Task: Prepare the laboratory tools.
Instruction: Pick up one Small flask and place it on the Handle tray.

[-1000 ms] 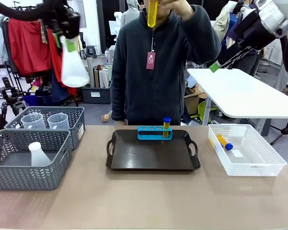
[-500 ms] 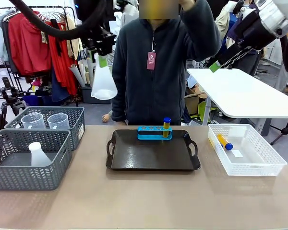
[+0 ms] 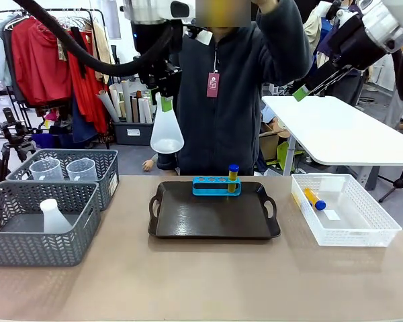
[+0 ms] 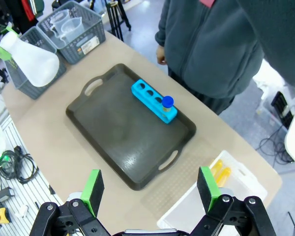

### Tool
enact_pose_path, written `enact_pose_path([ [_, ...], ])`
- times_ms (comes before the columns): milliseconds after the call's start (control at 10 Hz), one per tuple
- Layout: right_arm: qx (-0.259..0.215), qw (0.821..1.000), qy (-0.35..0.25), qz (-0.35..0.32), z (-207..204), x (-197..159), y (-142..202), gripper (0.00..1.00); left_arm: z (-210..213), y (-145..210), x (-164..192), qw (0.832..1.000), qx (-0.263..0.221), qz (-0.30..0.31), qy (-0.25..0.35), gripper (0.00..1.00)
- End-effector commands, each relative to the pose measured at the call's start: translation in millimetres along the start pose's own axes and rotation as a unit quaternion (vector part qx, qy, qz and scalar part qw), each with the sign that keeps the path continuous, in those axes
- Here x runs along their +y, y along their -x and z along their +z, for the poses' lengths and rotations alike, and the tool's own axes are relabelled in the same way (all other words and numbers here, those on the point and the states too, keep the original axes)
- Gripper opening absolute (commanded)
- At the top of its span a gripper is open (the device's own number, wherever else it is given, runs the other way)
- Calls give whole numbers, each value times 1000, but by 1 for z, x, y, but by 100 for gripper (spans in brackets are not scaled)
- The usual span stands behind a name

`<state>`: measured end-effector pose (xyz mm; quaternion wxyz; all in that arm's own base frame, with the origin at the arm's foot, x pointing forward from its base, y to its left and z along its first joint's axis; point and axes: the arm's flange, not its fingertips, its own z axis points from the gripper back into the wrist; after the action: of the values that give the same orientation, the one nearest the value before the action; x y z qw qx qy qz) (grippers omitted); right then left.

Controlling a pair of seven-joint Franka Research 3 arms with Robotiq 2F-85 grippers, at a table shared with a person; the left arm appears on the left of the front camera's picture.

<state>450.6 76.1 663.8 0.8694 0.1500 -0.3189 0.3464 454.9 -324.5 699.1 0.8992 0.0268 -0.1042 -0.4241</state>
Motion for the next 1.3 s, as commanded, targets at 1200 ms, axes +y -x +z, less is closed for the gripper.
enact_pose_path([
  [1200, -2, 1000, -3, 0, 1, 0, 0, 100, -80, -22, 2, 996, 19, -20, 79, 0],
])
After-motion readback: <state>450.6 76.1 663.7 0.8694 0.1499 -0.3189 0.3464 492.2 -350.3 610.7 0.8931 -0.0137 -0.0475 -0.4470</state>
